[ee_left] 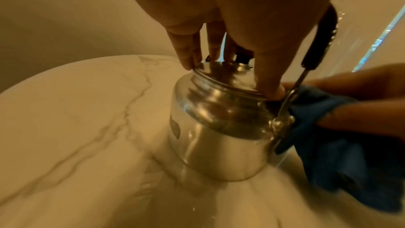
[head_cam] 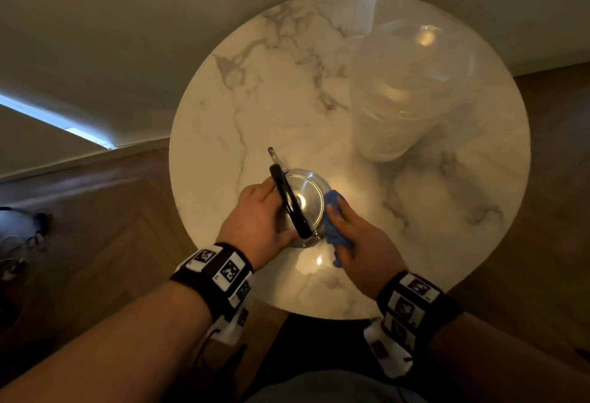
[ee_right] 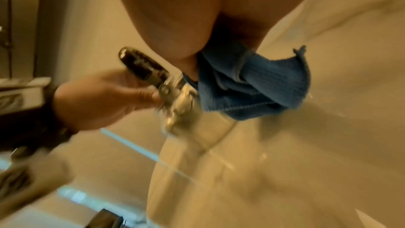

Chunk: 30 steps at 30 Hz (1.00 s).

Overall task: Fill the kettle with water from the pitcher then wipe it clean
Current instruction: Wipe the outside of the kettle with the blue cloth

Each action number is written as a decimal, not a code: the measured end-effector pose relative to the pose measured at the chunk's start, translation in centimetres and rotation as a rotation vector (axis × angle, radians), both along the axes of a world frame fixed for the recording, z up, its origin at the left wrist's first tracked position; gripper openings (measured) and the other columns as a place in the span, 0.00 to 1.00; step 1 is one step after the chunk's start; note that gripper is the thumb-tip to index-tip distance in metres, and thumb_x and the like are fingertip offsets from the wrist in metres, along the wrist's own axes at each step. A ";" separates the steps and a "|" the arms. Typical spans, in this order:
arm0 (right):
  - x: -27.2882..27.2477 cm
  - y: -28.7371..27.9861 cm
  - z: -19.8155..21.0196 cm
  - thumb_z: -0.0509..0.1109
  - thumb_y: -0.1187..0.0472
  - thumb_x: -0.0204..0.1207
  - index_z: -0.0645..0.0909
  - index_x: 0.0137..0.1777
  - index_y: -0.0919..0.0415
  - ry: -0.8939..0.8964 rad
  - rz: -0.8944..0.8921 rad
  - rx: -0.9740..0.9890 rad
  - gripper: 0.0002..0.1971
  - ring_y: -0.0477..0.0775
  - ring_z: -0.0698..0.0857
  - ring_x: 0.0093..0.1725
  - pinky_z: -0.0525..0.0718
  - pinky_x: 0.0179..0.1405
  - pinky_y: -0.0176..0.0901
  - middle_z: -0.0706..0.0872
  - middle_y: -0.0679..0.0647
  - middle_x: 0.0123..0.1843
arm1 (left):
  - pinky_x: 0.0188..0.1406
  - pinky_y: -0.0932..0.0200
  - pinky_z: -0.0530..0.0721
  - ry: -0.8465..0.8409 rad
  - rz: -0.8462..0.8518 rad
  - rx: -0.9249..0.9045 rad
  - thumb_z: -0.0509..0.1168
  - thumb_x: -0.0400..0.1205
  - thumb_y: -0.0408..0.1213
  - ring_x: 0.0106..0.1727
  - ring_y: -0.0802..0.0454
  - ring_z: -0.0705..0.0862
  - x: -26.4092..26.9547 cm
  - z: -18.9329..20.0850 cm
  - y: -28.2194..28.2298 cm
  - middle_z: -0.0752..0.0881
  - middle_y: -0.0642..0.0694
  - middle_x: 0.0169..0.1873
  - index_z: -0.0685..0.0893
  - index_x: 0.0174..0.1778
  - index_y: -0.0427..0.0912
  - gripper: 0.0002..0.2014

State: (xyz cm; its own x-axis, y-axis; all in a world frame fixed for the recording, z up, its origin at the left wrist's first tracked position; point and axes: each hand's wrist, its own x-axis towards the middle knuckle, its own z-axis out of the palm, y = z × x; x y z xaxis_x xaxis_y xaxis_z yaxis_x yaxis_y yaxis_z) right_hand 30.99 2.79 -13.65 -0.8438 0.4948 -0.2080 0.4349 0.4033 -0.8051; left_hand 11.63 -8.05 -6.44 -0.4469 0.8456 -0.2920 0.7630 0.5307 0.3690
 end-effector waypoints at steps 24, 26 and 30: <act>-2.3 -0.9 -0.4 0.62 0.53 0.88 0.81 0.64 0.30 0.190 -0.465 -0.843 0.15 0.55 0.71 0.31 0.68 0.24 0.42 0.71 0.59 0.33 | 0.61 0.50 0.83 0.108 0.009 -0.142 0.77 0.75 0.52 0.67 0.44 0.79 0.3 0.1 1.1 0.79 0.49 0.72 0.72 0.81 0.47 0.39; -0.9 -2.8 -0.3 0.60 0.60 0.88 0.71 0.77 0.29 0.133 -0.449 -0.752 0.25 0.54 0.74 0.28 0.76 0.24 0.41 0.74 0.64 0.32 | 0.61 0.49 0.84 0.098 0.019 -0.135 0.77 0.74 0.52 0.67 0.44 0.79 0.3 0.2 1.1 0.79 0.49 0.72 0.72 0.81 0.48 0.39; 0.5 -5.0 -0.2 0.60 0.64 0.87 0.73 0.74 0.34 0.145 -0.410 -0.736 0.24 0.48 0.75 0.24 0.77 0.30 0.43 0.79 0.54 0.31 | 0.60 0.51 0.83 0.075 0.023 -0.127 0.77 0.75 0.52 0.67 0.44 0.77 0.4 0.3 1.1 0.77 0.50 0.73 0.71 0.81 0.48 0.39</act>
